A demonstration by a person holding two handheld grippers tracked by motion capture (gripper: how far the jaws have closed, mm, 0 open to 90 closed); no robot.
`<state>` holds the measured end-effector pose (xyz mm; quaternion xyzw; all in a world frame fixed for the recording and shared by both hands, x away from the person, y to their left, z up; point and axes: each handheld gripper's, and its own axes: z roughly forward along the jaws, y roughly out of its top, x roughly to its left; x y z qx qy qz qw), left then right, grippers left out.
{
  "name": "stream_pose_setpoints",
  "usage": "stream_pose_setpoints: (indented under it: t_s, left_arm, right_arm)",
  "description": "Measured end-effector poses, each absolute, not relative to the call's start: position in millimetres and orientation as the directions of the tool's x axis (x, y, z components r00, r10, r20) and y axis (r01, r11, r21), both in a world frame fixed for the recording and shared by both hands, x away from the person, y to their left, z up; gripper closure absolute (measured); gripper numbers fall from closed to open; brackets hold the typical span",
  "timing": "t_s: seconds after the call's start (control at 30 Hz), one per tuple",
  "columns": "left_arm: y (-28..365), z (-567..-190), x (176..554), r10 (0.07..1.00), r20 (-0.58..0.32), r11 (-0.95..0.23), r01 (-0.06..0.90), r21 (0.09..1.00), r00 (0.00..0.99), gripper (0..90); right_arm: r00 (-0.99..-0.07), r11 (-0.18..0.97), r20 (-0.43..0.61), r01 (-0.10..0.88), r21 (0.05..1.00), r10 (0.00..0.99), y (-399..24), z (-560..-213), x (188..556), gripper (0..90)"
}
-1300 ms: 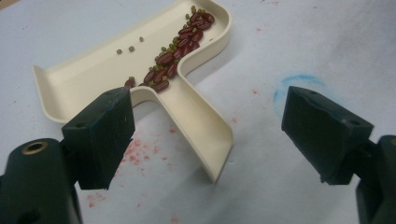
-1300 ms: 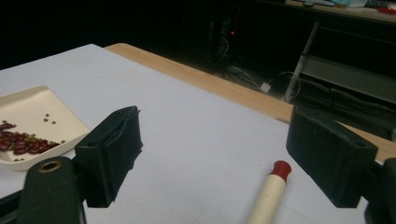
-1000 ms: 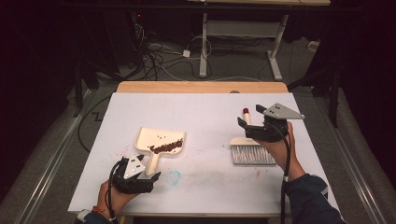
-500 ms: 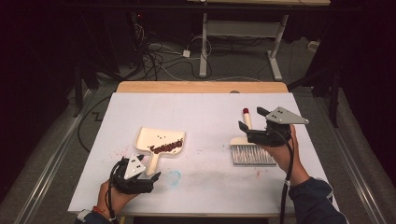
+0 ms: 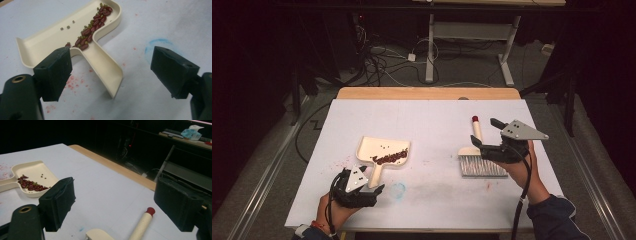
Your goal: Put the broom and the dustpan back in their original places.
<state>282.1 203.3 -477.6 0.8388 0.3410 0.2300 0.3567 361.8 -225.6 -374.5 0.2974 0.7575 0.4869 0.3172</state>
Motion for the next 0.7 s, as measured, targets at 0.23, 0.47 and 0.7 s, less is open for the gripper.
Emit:
stream_pose_setpoints:
  t_s: [0.23, 0.47, 0.7]
  left_arm:
    - [203.2, -477.7, 282.4, 0.733, 0.146, -0.519, 0.407, 0.752, 0.664, 16.9]
    - [202.8, -477.8, 282.2, 0.729, 0.143, -0.517, 0.402, 0.755, 0.669, 16.9]
    - [202.8, -477.8, 282.0, 0.727, 0.145, -0.52, 0.4, 0.754, 0.671, 16.9]
  right_arm:
    - [-0.626, 0.357, -0.203, 0.129, 0.925, 0.753, -232.2, -377.7, 355.7, 17.7]
    - [-0.636, 0.353, -0.2, 0.122, 0.927, 0.745, -239.2, -379.8, 349.7, 17.5]
    - [-0.642, 0.368, -0.221, 0.103, 0.924, 0.734, -246.6, -383.9, 343.9, 17.5]
